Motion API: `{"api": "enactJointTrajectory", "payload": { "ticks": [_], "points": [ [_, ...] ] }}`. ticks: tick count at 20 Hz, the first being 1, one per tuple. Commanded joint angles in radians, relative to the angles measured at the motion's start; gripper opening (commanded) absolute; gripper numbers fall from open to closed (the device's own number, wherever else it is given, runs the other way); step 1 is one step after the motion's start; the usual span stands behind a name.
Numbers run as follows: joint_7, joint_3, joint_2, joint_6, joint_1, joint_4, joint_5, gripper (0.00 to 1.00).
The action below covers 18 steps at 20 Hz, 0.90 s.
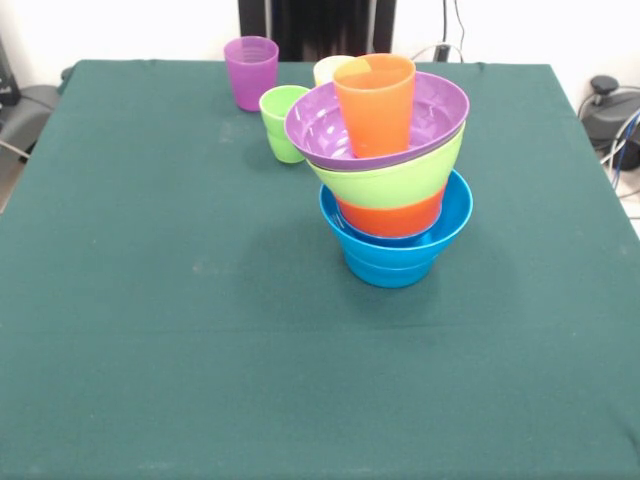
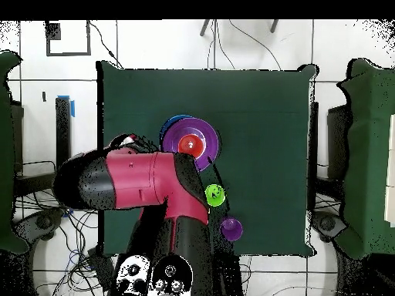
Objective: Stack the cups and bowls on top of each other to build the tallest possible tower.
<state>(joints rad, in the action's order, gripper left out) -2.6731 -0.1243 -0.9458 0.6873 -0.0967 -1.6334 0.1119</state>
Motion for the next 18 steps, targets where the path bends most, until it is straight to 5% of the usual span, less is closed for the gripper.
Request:
{"api": "enactJointTrajectory", "payload": {
  "ticks": [1,18],
  "points": [
    [-0.130,0.001,0.116,-0.108,-0.025,0.001,0.026,1.00],
    [-0.123,-0.053,0.204,-0.227,-0.065,0.013,-0.023,1.00]
  ]
}}
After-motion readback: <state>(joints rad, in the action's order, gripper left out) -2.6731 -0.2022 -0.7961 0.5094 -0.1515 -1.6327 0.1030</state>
